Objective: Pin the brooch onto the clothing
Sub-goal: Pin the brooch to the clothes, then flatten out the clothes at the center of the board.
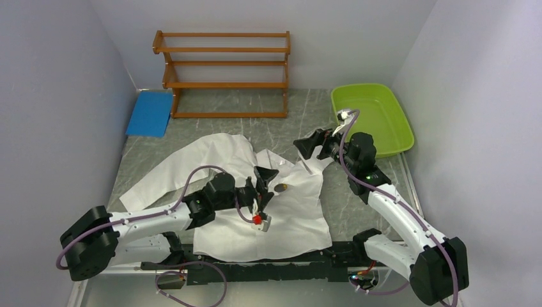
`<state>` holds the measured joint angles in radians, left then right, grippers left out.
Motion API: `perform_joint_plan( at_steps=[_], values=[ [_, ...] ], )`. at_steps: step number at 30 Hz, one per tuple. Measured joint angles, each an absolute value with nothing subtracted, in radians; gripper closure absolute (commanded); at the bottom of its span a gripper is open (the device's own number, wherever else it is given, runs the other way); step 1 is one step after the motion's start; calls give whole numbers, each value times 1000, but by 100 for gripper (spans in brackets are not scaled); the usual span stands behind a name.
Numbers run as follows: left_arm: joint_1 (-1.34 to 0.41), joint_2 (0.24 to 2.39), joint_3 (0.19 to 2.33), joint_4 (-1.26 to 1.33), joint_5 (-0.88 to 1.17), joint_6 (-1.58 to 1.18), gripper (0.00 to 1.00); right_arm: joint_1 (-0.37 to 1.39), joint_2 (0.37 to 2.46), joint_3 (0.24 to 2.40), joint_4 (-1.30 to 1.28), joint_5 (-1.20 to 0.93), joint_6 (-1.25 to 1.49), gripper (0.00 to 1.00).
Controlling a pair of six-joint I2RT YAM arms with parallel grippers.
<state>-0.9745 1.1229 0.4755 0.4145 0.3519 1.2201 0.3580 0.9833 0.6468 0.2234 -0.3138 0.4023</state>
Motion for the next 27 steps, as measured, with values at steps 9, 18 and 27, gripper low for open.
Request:
perform_joint_plan(
  at_steps=[9,18,27],
  values=[
    [-990,1011,589,349,132,968,4,322,1090,708,122,-347,432,0],
    [-881,1122,865,237,-41,315,4,293,1393,921,20,-436,430,3],
    [-551,1576,1216,-199,54,-239,24,293,1716,1136,-179,-509,350,18]
  ],
)
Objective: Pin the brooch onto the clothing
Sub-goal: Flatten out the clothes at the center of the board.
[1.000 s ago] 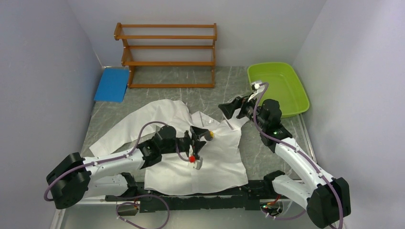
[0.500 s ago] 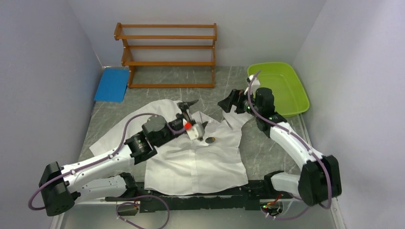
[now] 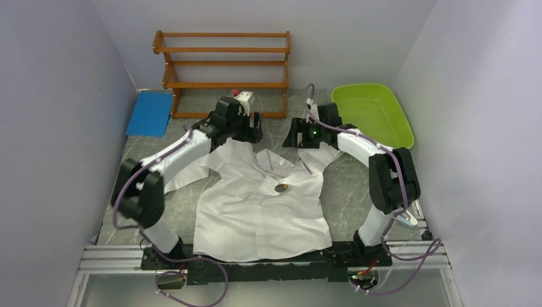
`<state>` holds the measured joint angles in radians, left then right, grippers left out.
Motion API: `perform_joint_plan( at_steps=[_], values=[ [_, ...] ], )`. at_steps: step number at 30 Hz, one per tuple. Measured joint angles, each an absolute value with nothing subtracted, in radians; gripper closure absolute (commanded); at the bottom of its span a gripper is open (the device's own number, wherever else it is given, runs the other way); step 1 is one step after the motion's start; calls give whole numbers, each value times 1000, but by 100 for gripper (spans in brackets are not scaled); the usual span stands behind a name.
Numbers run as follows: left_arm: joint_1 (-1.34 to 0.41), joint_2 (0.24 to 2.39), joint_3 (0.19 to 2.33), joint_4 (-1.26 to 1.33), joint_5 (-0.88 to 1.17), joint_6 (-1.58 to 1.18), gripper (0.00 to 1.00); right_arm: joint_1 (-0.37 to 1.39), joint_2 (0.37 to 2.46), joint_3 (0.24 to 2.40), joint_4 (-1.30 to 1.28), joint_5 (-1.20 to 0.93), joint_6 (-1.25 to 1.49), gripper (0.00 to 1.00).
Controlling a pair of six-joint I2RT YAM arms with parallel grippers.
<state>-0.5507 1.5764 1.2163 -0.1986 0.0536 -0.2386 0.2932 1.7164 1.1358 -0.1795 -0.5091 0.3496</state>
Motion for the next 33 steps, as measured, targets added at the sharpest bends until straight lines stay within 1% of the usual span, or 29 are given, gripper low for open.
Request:
perform_joint_plan(
  at_steps=[3,7,8,11,12,13,15,16,17,19,22,24,26,33],
  values=[
    [-467,1746,1310,-285,175,-351,33,300,1791,1177,-248,-509,324,21],
    [-415,1895,1329,-361,276,-432,38,322,1893,1259,-322,-498,284,22],
    [-412,1928,1330,-382,291,-443,41,331,1909,1271,-336,-496,275,23],
    [-414,1976,1336,-430,309,-471,56,361,1939,1287,-366,-493,253,25],
    [-414,1976,1342,-438,306,-477,63,371,1950,1292,-374,-490,248,27],
    [-414,1976,1348,-440,307,-481,74,381,1961,1295,-376,-489,243,30],
    [-412,1976,1350,-439,301,-493,88,397,1978,1298,-377,-494,238,36],
    [-409,1976,1348,-439,300,-494,95,404,1983,1305,-376,-493,237,40],
    [-406,1975,1344,-435,300,-496,97,409,1988,1310,-374,-493,236,47],
    [-394,1971,1331,-427,301,-505,97,418,2006,1320,-366,-500,236,59],
    [-367,1956,1308,-428,302,-511,98,422,2036,1336,-344,-518,243,82],
    [-343,1936,1298,-427,303,-511,97,422,2061,1348,-322,-541,251,95],
    [-321,1909,1294,-427,310,-511,97,422,2079,1362,-304,-564,262,100],
    [-241,1760,1254,-368,369,-512,97,402,2069,1393,-162,-670,343,100]
  ],
)
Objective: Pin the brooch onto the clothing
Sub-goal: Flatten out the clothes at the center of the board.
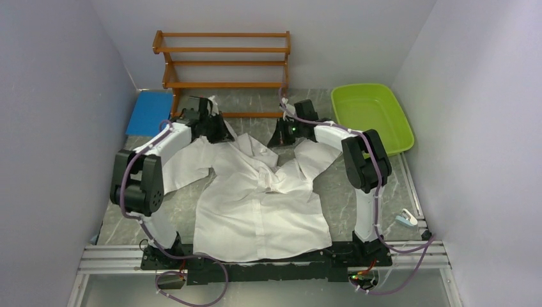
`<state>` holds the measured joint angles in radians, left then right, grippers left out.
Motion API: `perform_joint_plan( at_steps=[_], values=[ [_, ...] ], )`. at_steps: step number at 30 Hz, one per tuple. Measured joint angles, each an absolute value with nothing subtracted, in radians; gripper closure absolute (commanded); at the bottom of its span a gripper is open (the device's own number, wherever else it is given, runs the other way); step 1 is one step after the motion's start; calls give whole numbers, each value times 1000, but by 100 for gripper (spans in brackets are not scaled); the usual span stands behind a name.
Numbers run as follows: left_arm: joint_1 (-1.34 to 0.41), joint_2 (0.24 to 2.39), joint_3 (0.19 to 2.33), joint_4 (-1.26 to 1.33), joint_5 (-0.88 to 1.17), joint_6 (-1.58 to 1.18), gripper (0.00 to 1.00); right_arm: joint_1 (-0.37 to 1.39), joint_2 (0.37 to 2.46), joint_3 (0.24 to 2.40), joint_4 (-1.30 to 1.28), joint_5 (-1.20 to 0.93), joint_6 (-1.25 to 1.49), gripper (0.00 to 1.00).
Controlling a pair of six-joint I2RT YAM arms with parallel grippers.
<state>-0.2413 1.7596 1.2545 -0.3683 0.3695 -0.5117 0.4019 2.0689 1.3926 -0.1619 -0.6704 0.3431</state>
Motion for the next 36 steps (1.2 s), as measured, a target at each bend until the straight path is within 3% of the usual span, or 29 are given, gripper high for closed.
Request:
perform_joint_plan(
  at_steps=[10,12,16,19,23,32,34,36],
  values=[
    [-127,1650,1225,-220,452,-496,97,341,1893,1407,100,-739,484,100],
    [-121,1650,1225,-199,460,-495,97,340,1906,1473,101,-740,483,86],
    [-115,1650,1225,-191,471,-496,97,341,1942,1542,92,-739,492,49],
    [-110,1651,1222,-196,470,-507,97,343,1944,1471,76,-728,500,37],
    [-108,1651,1180,-191,466,-529,97,363,1946,1348,-22,-703,464,37],
    [-105,1562,915,-207,459,-614,97,563,1782,1040,-130,-574,347,58],
    [-105,1528,869,-207,447,-633,98,622,1749,1010,-140,-534,332,59],
    [-105,1506,840,-207,437,-648,97,648,1746,1000,-138,-513,331,50]
  ],
)
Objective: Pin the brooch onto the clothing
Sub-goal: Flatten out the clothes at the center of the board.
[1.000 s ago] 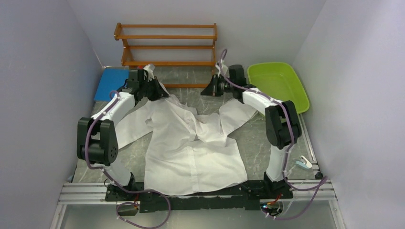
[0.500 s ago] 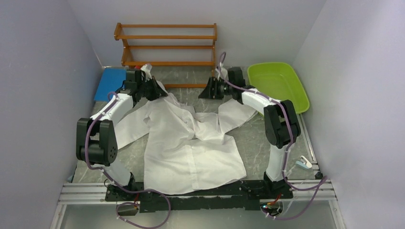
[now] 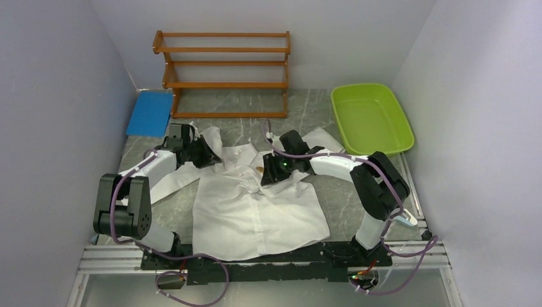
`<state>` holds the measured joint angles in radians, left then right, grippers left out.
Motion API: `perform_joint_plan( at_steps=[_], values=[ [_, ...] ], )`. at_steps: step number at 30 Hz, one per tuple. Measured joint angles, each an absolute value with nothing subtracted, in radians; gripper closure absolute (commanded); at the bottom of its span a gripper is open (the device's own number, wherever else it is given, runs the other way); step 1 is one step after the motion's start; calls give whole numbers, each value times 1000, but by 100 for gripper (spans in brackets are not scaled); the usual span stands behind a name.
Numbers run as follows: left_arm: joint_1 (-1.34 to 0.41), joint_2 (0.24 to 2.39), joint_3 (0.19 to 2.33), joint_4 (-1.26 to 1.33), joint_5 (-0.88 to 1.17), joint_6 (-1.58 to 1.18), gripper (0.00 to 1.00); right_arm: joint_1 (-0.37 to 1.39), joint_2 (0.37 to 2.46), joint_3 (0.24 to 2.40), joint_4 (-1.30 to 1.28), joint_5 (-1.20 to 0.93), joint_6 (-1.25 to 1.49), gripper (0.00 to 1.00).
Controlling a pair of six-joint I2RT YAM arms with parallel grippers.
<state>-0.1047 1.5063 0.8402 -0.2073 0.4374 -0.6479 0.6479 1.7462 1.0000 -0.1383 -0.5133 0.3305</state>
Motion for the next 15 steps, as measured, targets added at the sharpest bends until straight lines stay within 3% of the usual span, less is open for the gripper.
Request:
perform_joint_plan(
  at_steps=[3,5,15],
  values=[
    [-105,1495,815,-207,424,-659,98,643,1747,982,-139,-475,339,32],
    [-105,1495,807,-207,420,-665,97,635,1745,982,-134,-450,346,27],
    [-104,1474,804,-207,422,-661,97,513,1728,1112,-105,-423,375,30]
  ],
)
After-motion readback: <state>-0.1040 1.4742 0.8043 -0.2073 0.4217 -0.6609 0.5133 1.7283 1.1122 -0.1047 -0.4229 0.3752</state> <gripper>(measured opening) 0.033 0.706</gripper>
